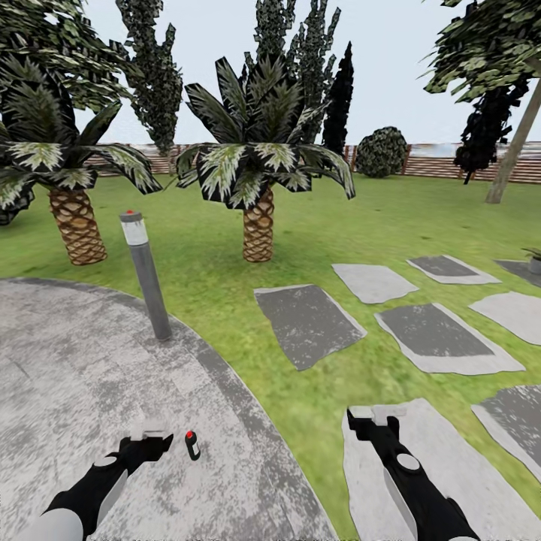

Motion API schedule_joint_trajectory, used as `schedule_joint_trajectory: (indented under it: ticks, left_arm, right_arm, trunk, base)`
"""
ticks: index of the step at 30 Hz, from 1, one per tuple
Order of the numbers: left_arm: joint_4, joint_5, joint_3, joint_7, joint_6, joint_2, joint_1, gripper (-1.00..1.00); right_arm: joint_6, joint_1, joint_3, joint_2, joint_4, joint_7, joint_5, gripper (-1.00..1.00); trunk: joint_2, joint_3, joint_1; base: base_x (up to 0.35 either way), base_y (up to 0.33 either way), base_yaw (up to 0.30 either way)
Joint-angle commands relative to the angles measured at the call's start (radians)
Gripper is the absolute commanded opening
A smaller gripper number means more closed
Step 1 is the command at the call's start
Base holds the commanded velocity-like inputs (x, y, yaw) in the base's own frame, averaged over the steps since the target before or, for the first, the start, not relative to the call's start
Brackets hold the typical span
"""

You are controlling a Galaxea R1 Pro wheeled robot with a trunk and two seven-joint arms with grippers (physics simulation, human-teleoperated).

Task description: Pick up the pesticide atomizer in the garden and spray insectifuge to fully cover both potted plants in the garden.

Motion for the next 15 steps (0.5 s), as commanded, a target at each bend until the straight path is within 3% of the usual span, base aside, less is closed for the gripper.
schedule_joint_trajectory:
  ticks: [1, 15]
  left_arm:
    - [0.0, -0.002, 0.008, -0.008, -0.001, -0.001, -0.001, 1.0]
    - [0.0, -0.002, 0.007, -0.008, -0.004, 0.001, -0.001, 1.0]
  right_arm:
    - [-0.003, 0.0, -0.001, 0.0, 0.001, 0.0, 0.001, 1.0]
    - [-0.003, 0.0, 0.001, -0.001, -0.021, 0.0, 0.002, 1.0]
  trunk:
    - [-0.008, -0.006, 0.004]
    - [-0.011, -0.079, 0.01]
  base:
    - [0.0, 0.0, 0.0]
    - [0.0, 0.0, 0.0]
